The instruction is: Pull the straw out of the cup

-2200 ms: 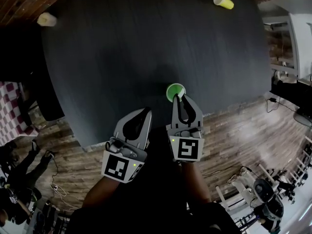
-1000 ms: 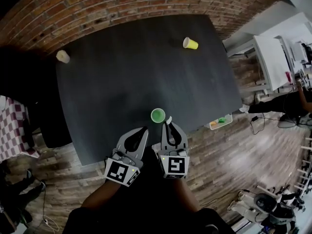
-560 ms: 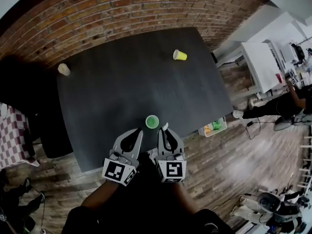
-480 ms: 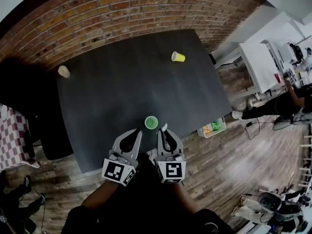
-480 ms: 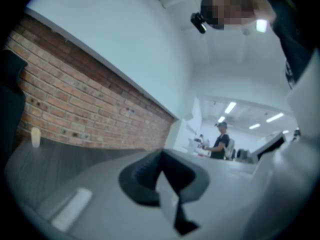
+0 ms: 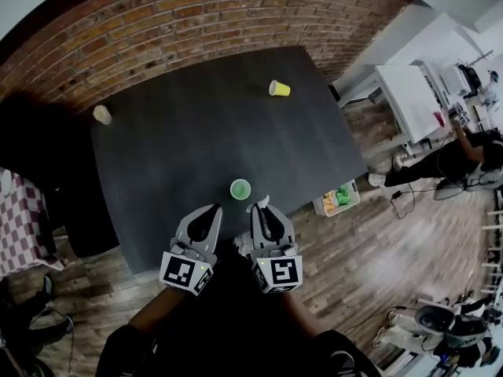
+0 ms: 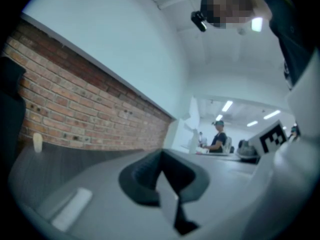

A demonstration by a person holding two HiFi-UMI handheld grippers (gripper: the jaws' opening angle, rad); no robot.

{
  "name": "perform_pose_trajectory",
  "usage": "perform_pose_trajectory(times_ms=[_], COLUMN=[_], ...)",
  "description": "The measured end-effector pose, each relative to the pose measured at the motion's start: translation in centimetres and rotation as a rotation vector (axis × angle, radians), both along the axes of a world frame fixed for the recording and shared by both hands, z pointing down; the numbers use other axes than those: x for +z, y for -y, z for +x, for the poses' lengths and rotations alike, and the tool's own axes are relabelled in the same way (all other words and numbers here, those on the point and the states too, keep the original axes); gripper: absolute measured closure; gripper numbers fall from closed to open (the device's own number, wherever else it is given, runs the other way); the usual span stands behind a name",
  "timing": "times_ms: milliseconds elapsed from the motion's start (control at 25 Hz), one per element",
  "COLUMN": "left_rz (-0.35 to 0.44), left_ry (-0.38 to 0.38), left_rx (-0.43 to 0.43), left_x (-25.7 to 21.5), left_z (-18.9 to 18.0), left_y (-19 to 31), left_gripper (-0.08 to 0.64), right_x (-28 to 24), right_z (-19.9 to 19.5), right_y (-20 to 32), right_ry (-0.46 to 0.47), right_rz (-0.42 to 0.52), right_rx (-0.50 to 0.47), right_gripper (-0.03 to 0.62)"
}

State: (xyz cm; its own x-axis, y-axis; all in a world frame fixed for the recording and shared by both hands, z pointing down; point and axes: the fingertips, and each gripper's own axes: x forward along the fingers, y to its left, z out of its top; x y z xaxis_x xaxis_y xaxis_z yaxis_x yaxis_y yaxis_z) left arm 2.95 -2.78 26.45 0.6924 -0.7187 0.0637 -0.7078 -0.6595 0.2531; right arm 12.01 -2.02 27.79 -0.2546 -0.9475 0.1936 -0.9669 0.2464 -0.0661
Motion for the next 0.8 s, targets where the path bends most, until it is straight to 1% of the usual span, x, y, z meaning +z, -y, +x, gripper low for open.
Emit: perform_pose_trajectory(times_ms=[240,800], left_rz=[-0.005,-0.005], left_ry=[-0.001,0.001], left_rx=[-0.006,0.026], left_x=[0.03,0.26], left_z=[-0.19,0.29], left_y=[-0.22,-0.02], left_gripper=[0.555,0.555], right_x=[-0.6,-0.61], right_z=[0.07,0.34], right_y=[-0.19,0.15], right_ry=[0.019,0.03], right_rz=[0.012,0.022], right_rx=[0.003,0.003], right_gripper=[0.552,0.552])
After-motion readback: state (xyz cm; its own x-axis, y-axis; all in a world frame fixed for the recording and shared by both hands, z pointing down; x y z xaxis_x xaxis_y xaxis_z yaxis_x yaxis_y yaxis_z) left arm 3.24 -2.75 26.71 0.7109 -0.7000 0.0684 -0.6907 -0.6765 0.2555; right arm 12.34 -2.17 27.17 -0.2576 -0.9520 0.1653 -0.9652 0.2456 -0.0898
